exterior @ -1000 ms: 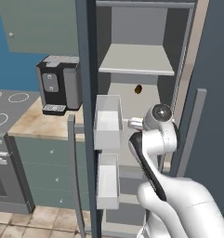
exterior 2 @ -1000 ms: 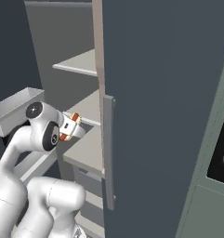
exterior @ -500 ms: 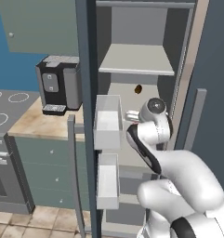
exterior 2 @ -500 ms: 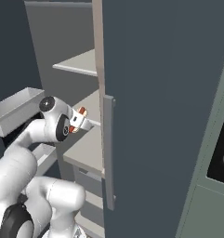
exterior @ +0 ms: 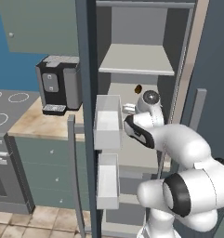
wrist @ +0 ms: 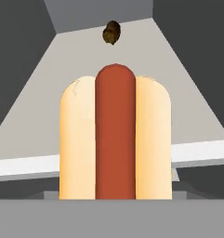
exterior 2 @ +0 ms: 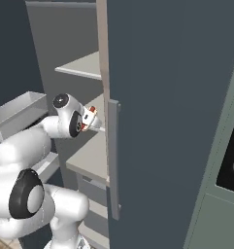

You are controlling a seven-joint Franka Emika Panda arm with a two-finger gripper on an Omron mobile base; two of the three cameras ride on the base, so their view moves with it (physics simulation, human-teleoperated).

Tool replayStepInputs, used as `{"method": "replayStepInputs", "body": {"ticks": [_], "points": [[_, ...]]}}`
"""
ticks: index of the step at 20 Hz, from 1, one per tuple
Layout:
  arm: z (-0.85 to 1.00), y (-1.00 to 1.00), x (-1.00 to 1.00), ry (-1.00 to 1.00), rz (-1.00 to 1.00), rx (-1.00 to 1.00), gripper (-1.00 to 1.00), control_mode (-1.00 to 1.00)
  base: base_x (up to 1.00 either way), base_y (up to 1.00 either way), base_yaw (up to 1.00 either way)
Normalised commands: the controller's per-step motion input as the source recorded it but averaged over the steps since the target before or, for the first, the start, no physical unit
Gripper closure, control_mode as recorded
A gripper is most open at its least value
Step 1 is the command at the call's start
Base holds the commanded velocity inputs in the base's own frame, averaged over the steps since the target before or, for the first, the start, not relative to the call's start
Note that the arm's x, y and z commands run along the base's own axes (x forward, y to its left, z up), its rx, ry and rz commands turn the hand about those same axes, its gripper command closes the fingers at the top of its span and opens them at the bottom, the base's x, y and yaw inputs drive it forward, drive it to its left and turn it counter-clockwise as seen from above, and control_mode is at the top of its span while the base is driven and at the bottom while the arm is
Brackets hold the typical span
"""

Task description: Store the hot dog in the freezer for long-term storage. Close the freezer door after placing the cooked food.

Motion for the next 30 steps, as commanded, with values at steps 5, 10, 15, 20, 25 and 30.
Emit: {"method": "replayStepInputs", "body": {"ticks": [5, 10, 15, 20, 25, 30], "points": [[0.00, -0.14, 0.53, 0.01, 0.00, 0.01, 1.00, -1.00, 0.00, 0.00, 0.00], [-0.05, -0.01, 0.47, 0.02, 0.00, 0.00, 1.00, -1.00, 0.00, 0.00, 0.00], [-0.04, -0.07, 0.41, 0.03, 0.00, 0.00, 1.00, -1.00, 0.00, 0.00, 0.00], [-0.10, -0.07, 0.38, 0.06, 0.00, 0.00, 1.00, -1.00, 0.00, 0.00, 0.00], [-0.19, -0.09, 0.27, 0.05, 0.00, 0.00, 1.00, -1.00, 0.00, 0.00, 0.00], [-0.20, -0.12, 0.27, 0.07, 0.00, 0.00, 1.00, -1.00, 0.00, 0.00, 0.00]]}}
